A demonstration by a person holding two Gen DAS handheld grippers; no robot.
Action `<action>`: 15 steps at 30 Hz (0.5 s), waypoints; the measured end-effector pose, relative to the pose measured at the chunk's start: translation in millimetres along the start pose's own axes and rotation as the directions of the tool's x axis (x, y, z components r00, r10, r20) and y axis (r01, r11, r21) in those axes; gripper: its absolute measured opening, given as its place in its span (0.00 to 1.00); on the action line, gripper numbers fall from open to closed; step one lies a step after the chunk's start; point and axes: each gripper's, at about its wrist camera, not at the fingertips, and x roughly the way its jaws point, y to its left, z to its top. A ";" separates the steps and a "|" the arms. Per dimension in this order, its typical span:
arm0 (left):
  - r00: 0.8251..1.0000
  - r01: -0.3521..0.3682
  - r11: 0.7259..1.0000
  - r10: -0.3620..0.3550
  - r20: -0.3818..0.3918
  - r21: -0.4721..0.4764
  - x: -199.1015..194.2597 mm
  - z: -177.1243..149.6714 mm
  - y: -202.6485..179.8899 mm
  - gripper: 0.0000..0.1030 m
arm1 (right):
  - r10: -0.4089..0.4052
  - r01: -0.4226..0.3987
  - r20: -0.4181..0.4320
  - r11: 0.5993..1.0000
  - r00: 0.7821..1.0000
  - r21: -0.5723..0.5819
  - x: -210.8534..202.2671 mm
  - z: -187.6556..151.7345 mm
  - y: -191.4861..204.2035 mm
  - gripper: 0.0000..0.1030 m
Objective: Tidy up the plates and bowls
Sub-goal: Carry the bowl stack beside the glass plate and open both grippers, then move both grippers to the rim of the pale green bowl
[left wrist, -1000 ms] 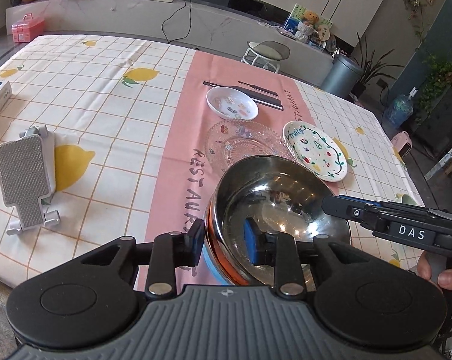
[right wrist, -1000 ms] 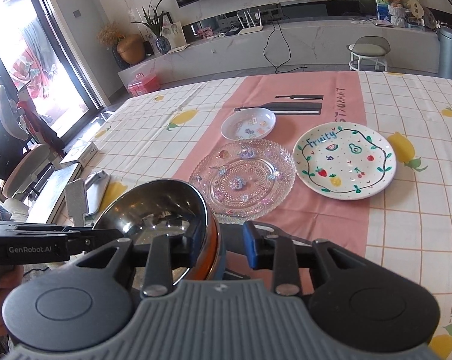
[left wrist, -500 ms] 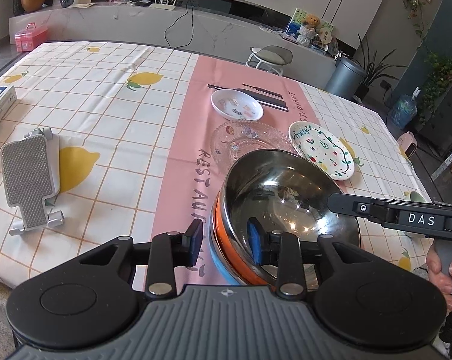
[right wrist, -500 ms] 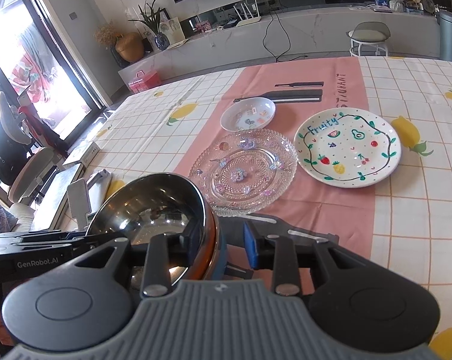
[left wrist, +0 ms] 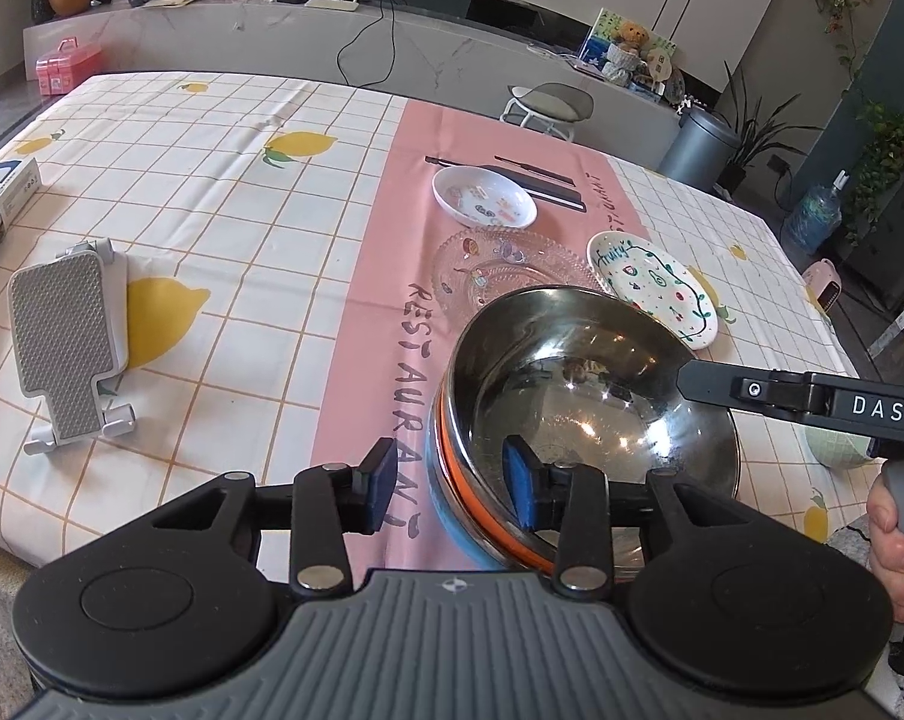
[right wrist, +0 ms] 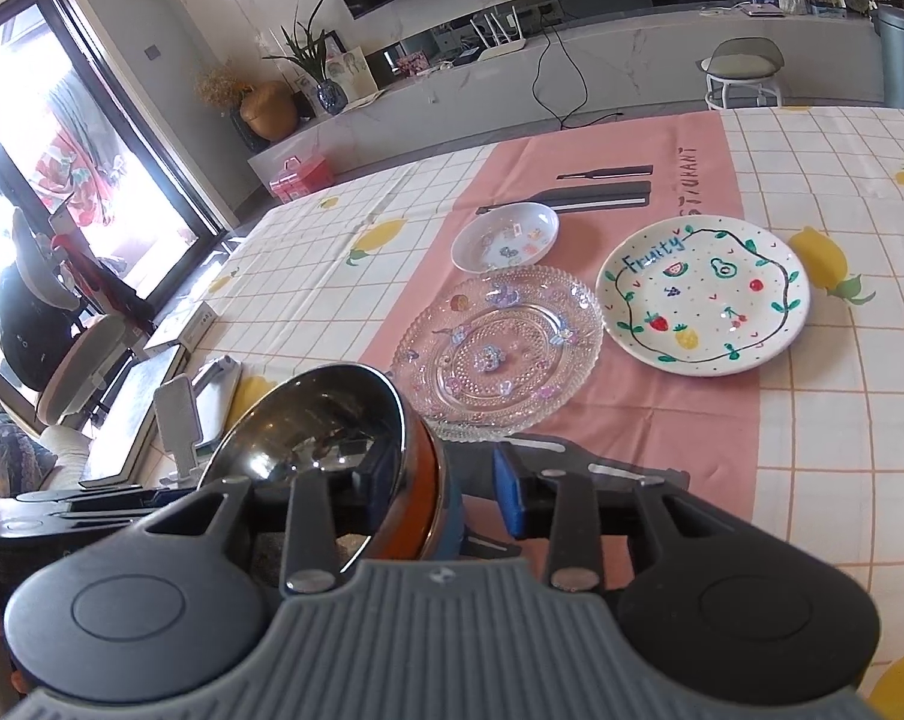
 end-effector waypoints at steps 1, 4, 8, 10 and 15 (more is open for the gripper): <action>1.000 0.000 1.000 0.000 0.003 0.001 -1.1 -0.2 -0.1 0.44 | -0.005 0.005 0.005 1.000 1.000 0.006 -1.5 -0.4 -0.7 0.39; 1.000 -0.006 1.000 0.006 0.027 0.008 -5.4 -1.2 -1.6 0.51 | -0.015 0.014 0.035 0.999 0.999 0.031 -9.4 -2.7 -2.5 0.45; 0.999 0.000 1.000 0.000 0.041 0.010 -11.2 -0.6 -4.6 0.52 | 0.005 -0.010 0.090 0.999 0.996 0.054 -26.7 -4.2 -4.0 0.50; 0.999 -0.007 1.000 0.006 0.053 0.022 -16.3 1.1 -9.3 0.52 | -0.009 0.002 0.113 0.998 0.994 0.067 -36.2 -3.1 -5.5 0.50; 0.992 -0.046 0.998 0.041 0.119 0.039 -34.1 5.8 -22.9 0.56 | -0.079 0.059 0.165 0.991 0.983 0.123 -66.9 -0.8 -18.4 0.55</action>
